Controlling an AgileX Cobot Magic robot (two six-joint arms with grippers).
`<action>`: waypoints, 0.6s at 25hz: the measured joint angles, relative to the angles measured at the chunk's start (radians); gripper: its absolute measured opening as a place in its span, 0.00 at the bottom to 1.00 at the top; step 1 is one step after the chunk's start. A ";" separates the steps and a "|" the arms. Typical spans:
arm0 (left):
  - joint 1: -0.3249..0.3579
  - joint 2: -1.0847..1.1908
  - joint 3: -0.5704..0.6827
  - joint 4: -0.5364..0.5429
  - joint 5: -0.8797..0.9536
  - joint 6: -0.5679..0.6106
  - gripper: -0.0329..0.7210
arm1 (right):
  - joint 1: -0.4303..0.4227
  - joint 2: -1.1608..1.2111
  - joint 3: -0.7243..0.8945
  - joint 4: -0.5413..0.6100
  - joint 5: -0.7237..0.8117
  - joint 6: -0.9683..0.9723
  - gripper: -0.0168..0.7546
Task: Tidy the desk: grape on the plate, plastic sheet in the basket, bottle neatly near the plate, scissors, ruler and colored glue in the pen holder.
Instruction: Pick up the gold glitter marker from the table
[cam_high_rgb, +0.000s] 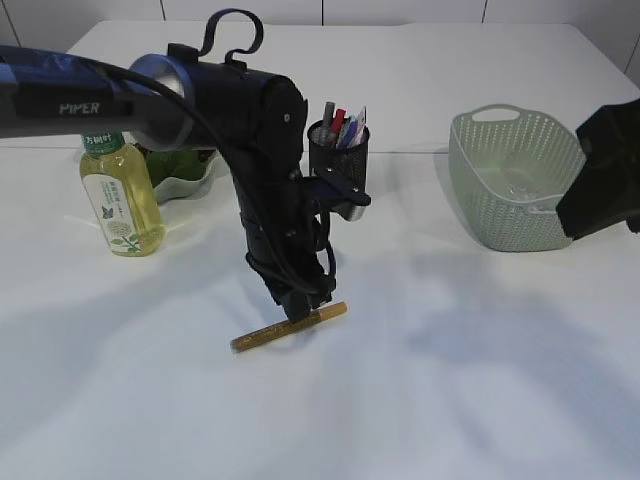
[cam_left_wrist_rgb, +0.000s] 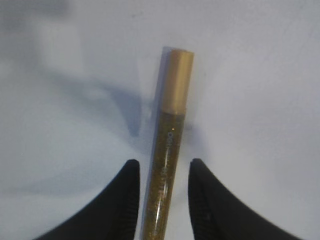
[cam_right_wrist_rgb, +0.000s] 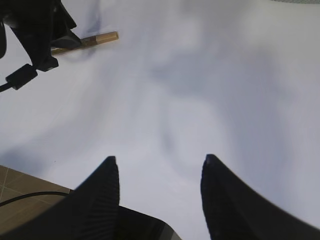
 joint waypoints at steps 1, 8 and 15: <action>0.000 0.005 0.000 0.000 0.000 0.000 0.37 | 0.000 0.000 0.000 0.000 0.000 0.000 0.56; -0.011 0.021 0.000 0.008 0.000 -0.001 0.37 | 0.000 0.000 0.000 0.000 0.000 -0.002 0.56; -0.016 0.039 0.000 0.010 0.004 -0.001 0.37 | 0.000 0.000 0.000 0.000 0.000 -0.004 0.56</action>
